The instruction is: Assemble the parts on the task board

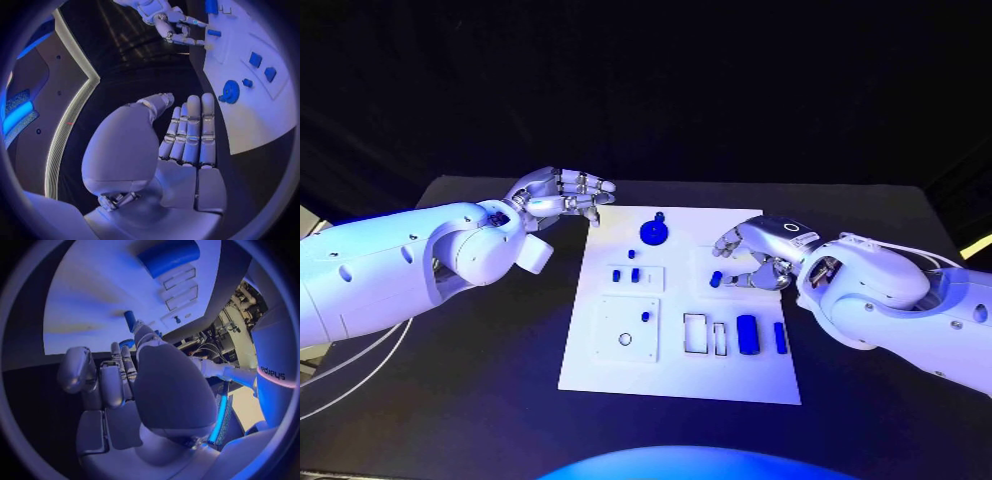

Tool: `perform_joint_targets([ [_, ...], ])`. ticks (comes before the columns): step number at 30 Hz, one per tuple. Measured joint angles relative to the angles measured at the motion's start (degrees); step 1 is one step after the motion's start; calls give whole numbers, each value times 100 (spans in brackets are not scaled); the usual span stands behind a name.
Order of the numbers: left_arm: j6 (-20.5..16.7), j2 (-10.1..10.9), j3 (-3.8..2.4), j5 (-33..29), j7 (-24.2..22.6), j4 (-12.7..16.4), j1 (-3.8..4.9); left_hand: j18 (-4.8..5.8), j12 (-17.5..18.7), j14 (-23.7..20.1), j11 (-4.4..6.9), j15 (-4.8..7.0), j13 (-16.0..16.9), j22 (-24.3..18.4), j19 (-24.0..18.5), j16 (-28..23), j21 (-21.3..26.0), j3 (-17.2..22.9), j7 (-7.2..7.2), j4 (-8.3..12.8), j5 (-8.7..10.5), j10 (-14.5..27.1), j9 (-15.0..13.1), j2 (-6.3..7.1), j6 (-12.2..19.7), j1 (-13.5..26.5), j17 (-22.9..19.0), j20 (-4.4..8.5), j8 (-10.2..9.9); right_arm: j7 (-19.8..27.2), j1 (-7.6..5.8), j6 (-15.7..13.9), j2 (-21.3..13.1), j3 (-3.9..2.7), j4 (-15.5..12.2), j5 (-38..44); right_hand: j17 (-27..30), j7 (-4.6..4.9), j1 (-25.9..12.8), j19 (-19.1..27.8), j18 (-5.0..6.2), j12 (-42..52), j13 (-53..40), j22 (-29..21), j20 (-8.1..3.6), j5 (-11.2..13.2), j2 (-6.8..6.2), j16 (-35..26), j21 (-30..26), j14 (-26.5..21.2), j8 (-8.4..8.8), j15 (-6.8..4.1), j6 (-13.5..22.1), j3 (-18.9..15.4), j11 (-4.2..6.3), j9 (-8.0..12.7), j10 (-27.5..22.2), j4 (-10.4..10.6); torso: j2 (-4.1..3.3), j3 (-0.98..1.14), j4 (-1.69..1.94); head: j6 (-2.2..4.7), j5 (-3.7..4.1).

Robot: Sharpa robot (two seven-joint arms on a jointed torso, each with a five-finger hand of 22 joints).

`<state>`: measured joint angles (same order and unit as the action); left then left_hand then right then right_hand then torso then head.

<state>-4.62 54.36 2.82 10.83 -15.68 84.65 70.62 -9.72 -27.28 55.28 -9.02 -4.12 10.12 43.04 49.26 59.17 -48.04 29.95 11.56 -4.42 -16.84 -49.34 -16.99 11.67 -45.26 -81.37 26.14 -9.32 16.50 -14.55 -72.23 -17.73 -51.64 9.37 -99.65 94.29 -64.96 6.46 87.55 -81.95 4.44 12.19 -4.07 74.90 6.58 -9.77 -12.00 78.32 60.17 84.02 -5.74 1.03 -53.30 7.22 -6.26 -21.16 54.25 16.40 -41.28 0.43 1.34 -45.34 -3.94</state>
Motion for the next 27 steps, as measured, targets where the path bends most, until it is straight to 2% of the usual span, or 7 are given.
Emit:
perform_joint_targets([
  [7,12,2,0,0,-1,-3,0,0,0,0,0,0,0,0,0,0,0,0,0,0,0,0,0,0,0,0,0,0,0,-16,4,216,130,18,82,-11,-80,3,119,-28,0,151,-12,5,15,0,119,41,108,0,-5,0,-65,-11,16,-5,34,11,-3,0,4,-2,13],
  [11,23,2,0,0,4,-3,-1,0,0,0,0,0,0,0,0,0,0,0,0,0,0,0,0,0,0,0,-1,0,0,-36,21,311,218,27,138,5,-76,85,189,-88,0,313,-22,4,-44,47,189,54,274,0,-80,0,-220,123,76,-8,236,12,-3,-3,1,-8,24],
  [14,31,2,0,0,9,-4,-1,0,0,0,0,0,0,0,0,0,0,0,0,0,0,0,0,0,0,0,-1,0,0,-47,36,366,275,32,161,19,-52,80,189,-116,0,355,-22,4,-72,47,189,54,363,0,-90,0,-284,216,101,-8,373,15,-4,-4,0,-9,24],
  [19,36,4,0,0,13,-4,-1,0,0,0,0,0,0,0,0,0,0,0,0,0,0,0,-1,0,0,0,-1,0,0,-59,55,452,336,39,207,54,-108,104,149,-157,-1,378,-4,4,-114,47,229,53,540,3,-180,-66,-534,496,166,-8,703,18,-3,-3,0,-21,19],
  [22,39,5,0,0,16,-5,-1,0,0,0,0,0,1,-6,0,0,0,-16,0,-16,0,0,-1,0,0,0,-1,0,0,-65,60,490,351,41,224,75,-171,65,111,-178,-1,353,-1,4,-135,47,267,92,695,0,-223,-126,-654,735,215,-8,959,18,-2,-4,0,-26,15],
  [24,41,6,0,0,18,-6,-1,0,0,0,0,0,1,-6,0,0,0,-16,0,-16,0,0,-1,0,-1,0,-1,0,0,-68,61,505,359,41,228,89,-187,57,111,-178,0,225,13,4,-135,281,266,93,738,0,-223,-127,-724,1001,233,-7,1112,10,0,-4,-1,-27,13],
  [27,44,7,0,-4,20,-7,-1,0,0,0,0,0,1,-6,0,0,0,-16,0,-16,0,0,-1,0,0,0,-1,0,0,-76,64,516,377,39,238,112,-187,48,111,-197,0,136,17,3,-154,327,265,95,738,0,-245,-127,-732,1211,250,-1,1211,4,2,-3,-3,-28,12],
])
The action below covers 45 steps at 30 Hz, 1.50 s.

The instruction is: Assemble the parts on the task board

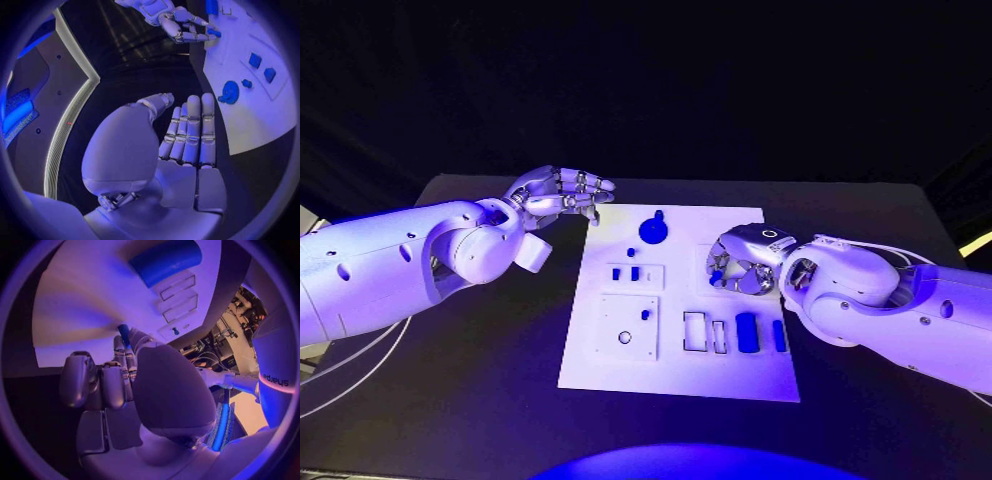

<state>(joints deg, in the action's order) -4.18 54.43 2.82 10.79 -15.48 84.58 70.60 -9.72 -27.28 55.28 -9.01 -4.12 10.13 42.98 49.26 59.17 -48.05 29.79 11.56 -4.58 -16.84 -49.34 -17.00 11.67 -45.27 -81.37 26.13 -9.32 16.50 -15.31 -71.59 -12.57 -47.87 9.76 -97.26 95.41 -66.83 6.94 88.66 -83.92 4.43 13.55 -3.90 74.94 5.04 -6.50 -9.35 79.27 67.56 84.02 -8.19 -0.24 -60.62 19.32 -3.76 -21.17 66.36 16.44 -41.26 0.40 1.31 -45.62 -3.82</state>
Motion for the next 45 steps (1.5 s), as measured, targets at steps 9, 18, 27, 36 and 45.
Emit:
perform_joint_targets([
  [9,5,2,0,-12,7,0,0,0,0,0,0,0,0,0,0,0,0,0,0,0,0,0,0,0,0,0,0,0,0,-43,25,-36,62,-6,29,102,-31,-38,-21,-10,0,-167,-24,-1,-31,309,-22,23,131,1,-151,-81,-185,712,-67,-97,188,-232,1,1,-1,-1,14],
  [18,8,2,0,-19,10,-9,-1,0,0,0,0,0,-5,0,0,0,0,0,0,0,0,0,0,0,0,0,0,0,0,-109,46,-291,-93,-1,-152,217,-31,-28,-23,2,0,-305,-51,-1,-43,355,-20,41,222,-20,-333,-101,-207,1013,-163,-189,284,-359,1,1,6,-9,12],
  [27,9,-19,1,-23,12,-47,-3,0,0,0,0,0,-5,1,0,0,0,0,0,0,0,0,0,0,0,0,-1,0,0,-139,-199,-541,-388,-103,-661,208,-35,-24,-128,-19,0,-329,-54,-2,-64,350,-19,45,265,1,-389,-122,-201,1152,-177,-194,297,-497,6,0,7,-12,-12],
  [36,15,-60,0,-28,12,-65,-18,0,0,0,0,0,-4,1,0,0,0,0,0,0,0,0,-1,0,0,0,-1,0,0,-113,-196,-736,-110,-127,-1027,70,-35,-30,-191,-19,0,-360,-56,-2,-64,345,-39,45,277,1,-395,-121,-190,1282,-196,-308,316,-627,8,3,-4,-15,-65],
  [45,30,-117,0,-39,12,-69,-29,0,0,0,0,0,-4,1,0,0,0,1,0,0,0,0,-1,0,0,0,-1,0,0,15,268,-802,649,-74,-928,-29,-27,-29,-244,-19,-1,-397,-60,-3,-64,345,-91,45,233,1,-399,-121,-188,1383,-197,-427,316,-730,15,-4,-1,-42,-168],
])
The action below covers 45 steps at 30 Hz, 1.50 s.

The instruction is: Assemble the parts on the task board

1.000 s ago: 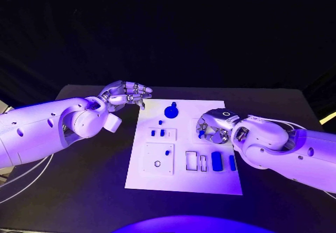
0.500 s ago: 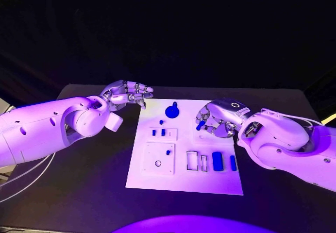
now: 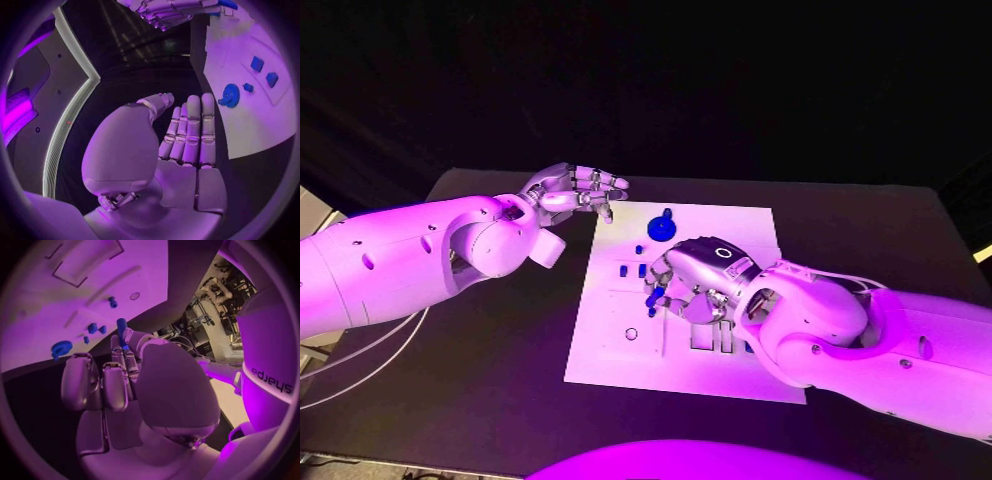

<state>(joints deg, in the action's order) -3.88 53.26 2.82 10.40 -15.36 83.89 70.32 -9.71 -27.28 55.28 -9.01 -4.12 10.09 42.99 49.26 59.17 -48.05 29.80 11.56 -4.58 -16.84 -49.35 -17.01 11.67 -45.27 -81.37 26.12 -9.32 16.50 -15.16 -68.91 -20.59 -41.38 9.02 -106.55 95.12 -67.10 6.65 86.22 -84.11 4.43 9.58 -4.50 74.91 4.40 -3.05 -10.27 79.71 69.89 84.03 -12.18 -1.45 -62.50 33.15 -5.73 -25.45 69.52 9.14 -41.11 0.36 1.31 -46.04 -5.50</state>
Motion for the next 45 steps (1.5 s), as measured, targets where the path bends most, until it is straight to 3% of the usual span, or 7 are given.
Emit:
perform_joint_targets([
  [6,9,-17,0,-9,0,-2,-4,0,0,0,0,0,0,0,0,0,0,0,0,0,0,0,0,0,0,0,4,0,0,113,229,-11,341,37,136,-4,8,0,-6,0,0,-19,-43,0,0,-28,-6,0,-35,0,-26,0,3,31,0,-3,0,-32,-3,-7,3,-27,-90],
  [15,16,-17,0,-16,0,12,-5,0,0,0,0,0,0,-7,0,0,22,0,0,0,0,0,0,0,0,0,4,0,0,208,391,-5,540,81,413,-2,8,-2,-4,0,0,-53,-84,-1,0,-29,-7,0,-35,0,-26,0,18,46,0,-11,0,-47,-9,-6,-13,-80,-168],
  [24,22,-11,0,-20,3,19,-5,0,0,0,0,0,0,-7,0,0,22,0,0,0,0,0,0,0,0,0,3,0,0,224,457,35,620,105,556,39,8,-9,-9,0,0,-75,-115,1,1,-27,-2,0,-35,0,-24,0,27,75,0,-10,-1,-77,-10,0,-7,-133,-190],
  [45,28,-4,0,-23,12,25,-6,0,0,0,0,0,1,-6,0,0,22,0,0,0,0,0,0,0,0,0,2,0,0,188,476,315,714,128,685,261,15,-10,-35,0,0,-59,-121,3,1,-56,24,0,-56,0,-10,1,48,102,1,-28,-1,-87,-3,0,-9,-177,-204],
])
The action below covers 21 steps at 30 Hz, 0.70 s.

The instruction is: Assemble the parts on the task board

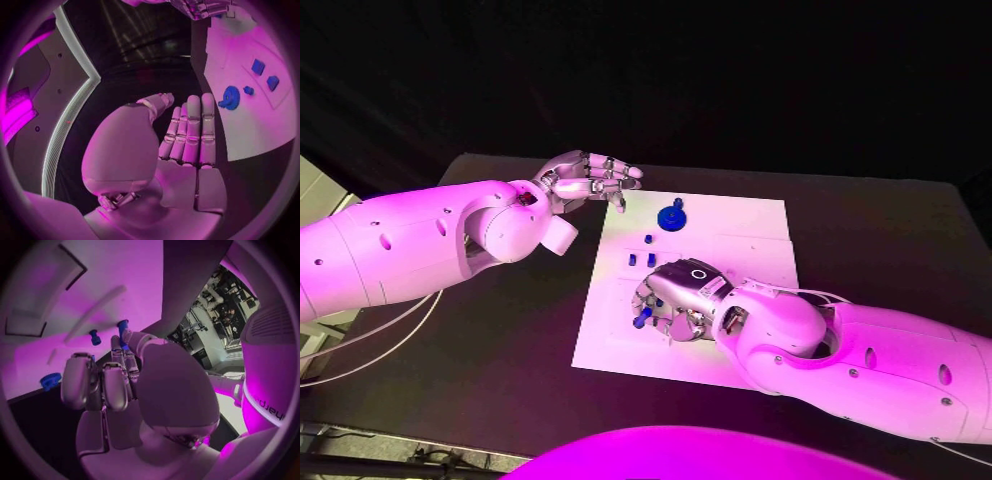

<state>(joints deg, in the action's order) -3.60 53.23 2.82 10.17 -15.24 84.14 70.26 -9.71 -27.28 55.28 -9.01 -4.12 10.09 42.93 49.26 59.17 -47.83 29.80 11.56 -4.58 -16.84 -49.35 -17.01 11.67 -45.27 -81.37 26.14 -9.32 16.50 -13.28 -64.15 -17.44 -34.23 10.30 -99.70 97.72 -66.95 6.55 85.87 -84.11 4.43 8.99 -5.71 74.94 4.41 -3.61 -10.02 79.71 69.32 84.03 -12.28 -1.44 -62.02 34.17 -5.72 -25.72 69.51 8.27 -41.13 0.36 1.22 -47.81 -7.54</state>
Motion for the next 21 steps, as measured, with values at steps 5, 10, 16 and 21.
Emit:
perform_joint_targets([
  [5,1,3,0,0,2,3,0,0,0,0,0,0,0,0,0,0,0,0,0,0,0,0,0,0,0,0,0,0,0,-21,-1,68,14,-5,3,74,0,14,0,0,0,-3,-6,-1,0,-1,0,0,0,0,-12,0,-12,7,0,1,0,-7,0,-4,3,-3,1],
  [10,2,8,0,-1,5,5,0,0,0,0,0,0,0,0,0,0,0,0,0,0,0,0,0,0,0,0,0,0,0,-35,-3,94,18,-6,-1,134,10,22,0,0,0,-4,-38,-1,0,-1,-1,0,-17,0,-18,0,-7,7,0,1,0,-7,-1,-3,5,-24,-8],
  [16,2,9,0,-1,8,6,0,0,0,0,0,0,0,0,0,0,0,0,0,0,0,0,0,0,0,0,-1,0,0,-53,-5,110,75,-3,34,166,18,140,-293,0,0,-137,-79,-1,0,-117,-111,0,-118,6,27,14,164,39,23,-12,25,-48,-1,-3,2,-26,-18],
  [21,2,7,0,-1,10,6,0,0,0,0,0,0,0,0,0,0,0,0,0,0,0,0,0,0,0,0,-1,0,0,-55,-3,111,141,21,96,157,199,172,-712,73,0,-417,34,-2,73,-107,-368,-76,-633,-11,288,134,565,-220,99,96,-271,91,-1,-3,2,-30,-19],
])
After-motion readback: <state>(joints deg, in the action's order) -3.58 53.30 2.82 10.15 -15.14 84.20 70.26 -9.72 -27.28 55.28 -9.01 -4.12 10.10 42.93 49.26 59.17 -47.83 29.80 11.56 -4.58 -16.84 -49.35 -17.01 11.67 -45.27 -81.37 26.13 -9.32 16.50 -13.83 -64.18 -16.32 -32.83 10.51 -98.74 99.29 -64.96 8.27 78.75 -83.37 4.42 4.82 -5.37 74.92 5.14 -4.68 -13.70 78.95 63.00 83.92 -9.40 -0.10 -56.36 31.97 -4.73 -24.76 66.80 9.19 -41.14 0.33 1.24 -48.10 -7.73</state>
